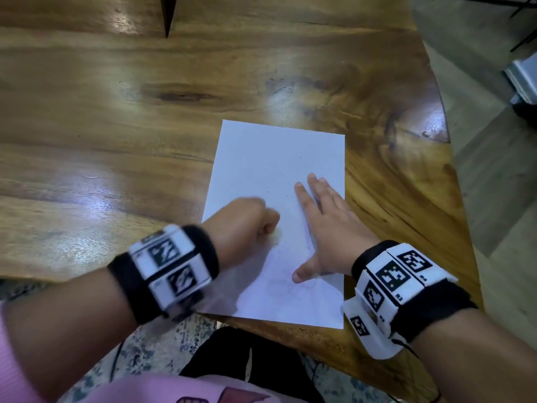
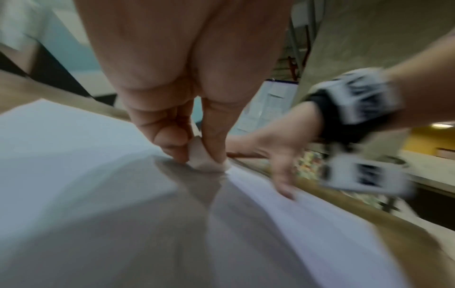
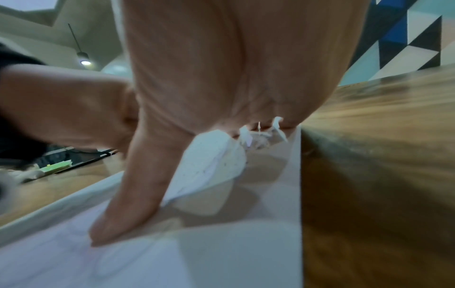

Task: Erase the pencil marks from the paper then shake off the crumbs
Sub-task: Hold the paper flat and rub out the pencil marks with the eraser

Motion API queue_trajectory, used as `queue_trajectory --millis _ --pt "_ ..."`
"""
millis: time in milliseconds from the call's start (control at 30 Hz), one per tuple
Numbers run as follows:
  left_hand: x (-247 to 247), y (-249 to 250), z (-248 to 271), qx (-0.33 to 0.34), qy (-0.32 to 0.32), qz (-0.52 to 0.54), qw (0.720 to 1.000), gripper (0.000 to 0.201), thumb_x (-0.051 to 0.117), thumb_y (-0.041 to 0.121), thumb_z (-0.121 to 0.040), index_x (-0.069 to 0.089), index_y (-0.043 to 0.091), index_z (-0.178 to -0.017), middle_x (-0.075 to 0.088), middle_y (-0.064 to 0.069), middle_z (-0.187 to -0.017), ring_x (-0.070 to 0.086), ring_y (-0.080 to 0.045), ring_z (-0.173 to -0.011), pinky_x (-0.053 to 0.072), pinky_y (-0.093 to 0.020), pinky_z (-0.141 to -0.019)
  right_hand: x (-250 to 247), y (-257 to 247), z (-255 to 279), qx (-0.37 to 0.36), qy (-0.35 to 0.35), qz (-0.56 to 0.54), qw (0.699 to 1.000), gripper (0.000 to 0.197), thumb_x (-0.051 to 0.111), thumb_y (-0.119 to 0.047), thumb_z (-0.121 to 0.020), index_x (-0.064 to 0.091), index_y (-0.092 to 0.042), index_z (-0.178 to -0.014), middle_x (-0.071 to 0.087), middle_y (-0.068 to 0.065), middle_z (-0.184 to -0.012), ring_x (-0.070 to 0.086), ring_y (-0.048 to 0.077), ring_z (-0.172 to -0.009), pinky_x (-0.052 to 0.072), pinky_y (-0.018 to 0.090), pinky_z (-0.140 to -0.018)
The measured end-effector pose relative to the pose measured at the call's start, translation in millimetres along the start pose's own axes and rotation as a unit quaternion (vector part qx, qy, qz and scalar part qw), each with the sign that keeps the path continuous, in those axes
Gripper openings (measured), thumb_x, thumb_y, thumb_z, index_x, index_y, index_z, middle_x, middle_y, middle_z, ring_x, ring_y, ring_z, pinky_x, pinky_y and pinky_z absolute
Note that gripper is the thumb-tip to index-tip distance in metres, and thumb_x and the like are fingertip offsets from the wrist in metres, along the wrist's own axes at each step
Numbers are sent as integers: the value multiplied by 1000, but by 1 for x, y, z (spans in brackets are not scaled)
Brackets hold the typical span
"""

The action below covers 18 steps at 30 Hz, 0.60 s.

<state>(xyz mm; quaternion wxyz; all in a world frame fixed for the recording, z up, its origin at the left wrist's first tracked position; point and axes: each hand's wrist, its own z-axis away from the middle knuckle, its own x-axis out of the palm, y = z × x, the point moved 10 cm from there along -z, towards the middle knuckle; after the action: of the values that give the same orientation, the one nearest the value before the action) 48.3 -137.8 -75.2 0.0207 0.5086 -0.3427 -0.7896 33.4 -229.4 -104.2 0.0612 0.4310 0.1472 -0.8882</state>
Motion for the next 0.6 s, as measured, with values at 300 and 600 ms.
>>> queue_trajectory --millis 300,600 --pt "-27 -16 -36 -67 58 -12 996 6 58 5 -77 62 9 -76 47 -2 -75 50 -25 -76 23 -22 -57 2 -1 -1 -2 -12 -1 1000 139 80 -58 -58 -27 -32 -144 -42 2 -147 -34 18 -138 -11 33 -115" --pt "6 -12 19 -3 -11 2 1000 9 64 8 -72 60 12 -65 42 4 -68 45 -19 -63 24 -10 -51 1 -2 0 2 -21 -5 1000 138 80 -56 -59 -26 -32 -144 -42 3 -148 -34 17 -138 -12 29 -112"
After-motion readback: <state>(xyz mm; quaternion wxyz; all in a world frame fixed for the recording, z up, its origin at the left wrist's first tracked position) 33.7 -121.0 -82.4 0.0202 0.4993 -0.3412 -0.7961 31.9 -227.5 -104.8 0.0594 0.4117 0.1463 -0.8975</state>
